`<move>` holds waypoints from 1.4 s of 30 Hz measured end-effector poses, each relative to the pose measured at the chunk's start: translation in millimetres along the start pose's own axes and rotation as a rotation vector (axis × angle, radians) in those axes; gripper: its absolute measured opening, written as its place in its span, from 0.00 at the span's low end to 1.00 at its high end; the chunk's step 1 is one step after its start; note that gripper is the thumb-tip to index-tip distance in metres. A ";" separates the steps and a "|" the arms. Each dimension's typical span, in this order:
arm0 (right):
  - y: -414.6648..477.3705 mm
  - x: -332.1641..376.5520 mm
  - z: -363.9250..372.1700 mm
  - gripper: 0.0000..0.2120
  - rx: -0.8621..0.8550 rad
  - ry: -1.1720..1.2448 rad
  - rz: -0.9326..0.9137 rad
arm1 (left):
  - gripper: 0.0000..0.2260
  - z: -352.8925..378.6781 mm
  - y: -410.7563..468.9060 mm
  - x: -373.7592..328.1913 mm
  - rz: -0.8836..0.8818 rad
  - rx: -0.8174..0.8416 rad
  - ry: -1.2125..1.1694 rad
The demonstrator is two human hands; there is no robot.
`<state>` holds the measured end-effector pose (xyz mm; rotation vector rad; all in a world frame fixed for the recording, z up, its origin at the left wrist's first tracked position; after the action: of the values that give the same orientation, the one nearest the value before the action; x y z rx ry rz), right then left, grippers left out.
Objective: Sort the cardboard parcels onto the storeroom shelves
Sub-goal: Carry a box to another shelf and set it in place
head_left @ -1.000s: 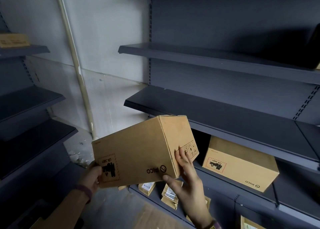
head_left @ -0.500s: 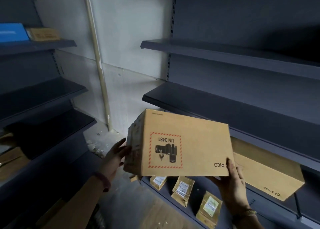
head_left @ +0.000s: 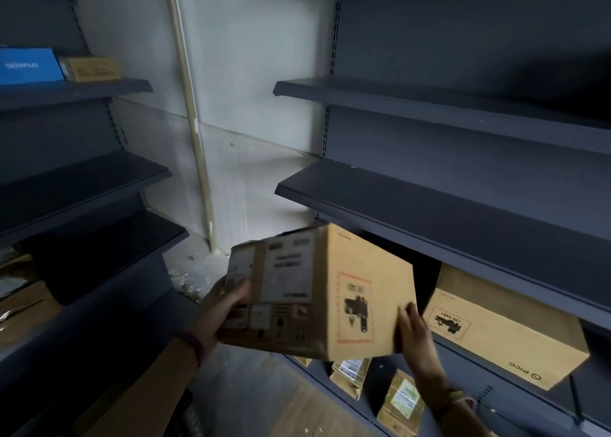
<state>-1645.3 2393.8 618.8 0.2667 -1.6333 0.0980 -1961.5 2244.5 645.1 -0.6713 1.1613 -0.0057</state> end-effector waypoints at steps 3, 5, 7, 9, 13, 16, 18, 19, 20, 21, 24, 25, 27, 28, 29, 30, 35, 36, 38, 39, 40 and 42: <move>-11.1 15.6 38.7 0.34 0.103 0.013 0.057 | 0.25 26.2 -1.5 3.0 0.021 -0.163 0.135; -20.8 20.3 46.3 0.33 0.122 0.165 0.146 | 0.22 37.1 -0.2 2.8 0.115 -0.252 0.095; -24.6 19.9 43.3 0.30 0.156 0.214 0.165 | 0.19 42.6 -1.1 1.7 0.194 -0.294 0.096; -26.3 13.5 39.9 0.25 0.144 0.264 0.180 | 0.18 45.9 0.3 7.0 0.228 -0.283 0.145; -29.6 -1.5 29.9 0.26 0.081 0.276 0.218 | 0.19 51.3 4.4 13.9 0.189 -0.295 0.234; -38.7 -9.3 17.2 0.28 0.044 0.312 0.226 | 0.23 56.7 13.0 17.6 -0.012 -0.221 0.231; -47.1 -16.8 5.8 0.27 -0.009 0.312 0.216 | 0.24 68.2 22.5 31.0 -0.189 -0.078 0.221; -52.0 -20.2 1.1 0.27 -0.029 0.294 0.209 | 0.26 72.3 24.6 40.9 -0.277 -0.022 0.222; -56.9 -20.4 -2.3 0.26 -0.035 0.282 0.193 | 0.28 75.5 25.7 52.2 -0.353 0.027 0.207; -62.1 -22.4 -9.7 0.24 -0.060 0.271 0.177 | 0.30 82.8 29.3 63.4 -0.419 0.074 0.207; -85.6 -32.1 -34.4 0.18 -0.157 0.281 0.182 | 0.31 107.5 40.2 88.5 -0.487 0.135 0.281; -96.4 -35.1 -44.9 0.17 -0.200 0.283 0.189 | 0.30 122.3 42.9 92.6 -0.471 0.168 0.340; -118.7 -41.9 -69.1 0.23 -0.307 0.277 0.213 | 0.26 157.1 45.8 99.5 -0.445 0.231 0.418; -131.2 -45.1 -82.8 0.28 -0.371 0.273 0.230 | 0.26 174.9 47.2 106.0 -0.460 0.260 0.443; -143.9 -46.3 -96.2 0.31 -0.437 0.267 0.249 | 0.25 193.5 46.4 112.3 -0.473 0.293 0.471; -156.6 -47.0 -110.6 0.31 -0.503 0.258 0.270 | 0.24 213.0 43.7 118.5 -0.480 0.339 0.496; -221.9 -39.7 -194.6 0.26 -0.838 0.154 0.321 | 0.21 322.0 9.7 144.9 -0.521 0.582 0.592; -236.7 -35.4 -212.3 0.26 -0.893 0.144 0.318 | 0.21 345.9 -0.5 150.4 -0.528 0.625 0.601; -266.7 -23.9 -244.3 0.27 -0.999 0.162 0.296 | 0.21 393.4 -22.8 165.3 -0.505 0.730 0.661; -282.2 -17.7 -259.4 0.27 -1.055 0.192 0.267 | 0.22 416.6 -35.9 173.5 -0.488 0.780 0.697; -297.9 -11.7 -274.9 0.27 -1.112 0.224 0.227 | 0.22 439.5 -49.8 182.5 -0.476 0.826 0.727; -328.9 -1.3 -306.8 0.28 -1.201 0.248 0.154 | 0.23 484.2 -78.4 205.7 -0.477 0.911 0.779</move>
<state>-1271.2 2144.2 611.1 -0.7605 -1.2182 -0.6926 -1440.0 2346.2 620.6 -0.0814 1.5168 -1.2194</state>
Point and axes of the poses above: each hand's wrist, its own y-axis towards the middle knuckle, its own z-axis out of the palm, x = y × z, the point moved 5 cm from there along y, towards the middle knuckle, and after that the axes turned 15 degrees about -z, right-handed, at the moved point
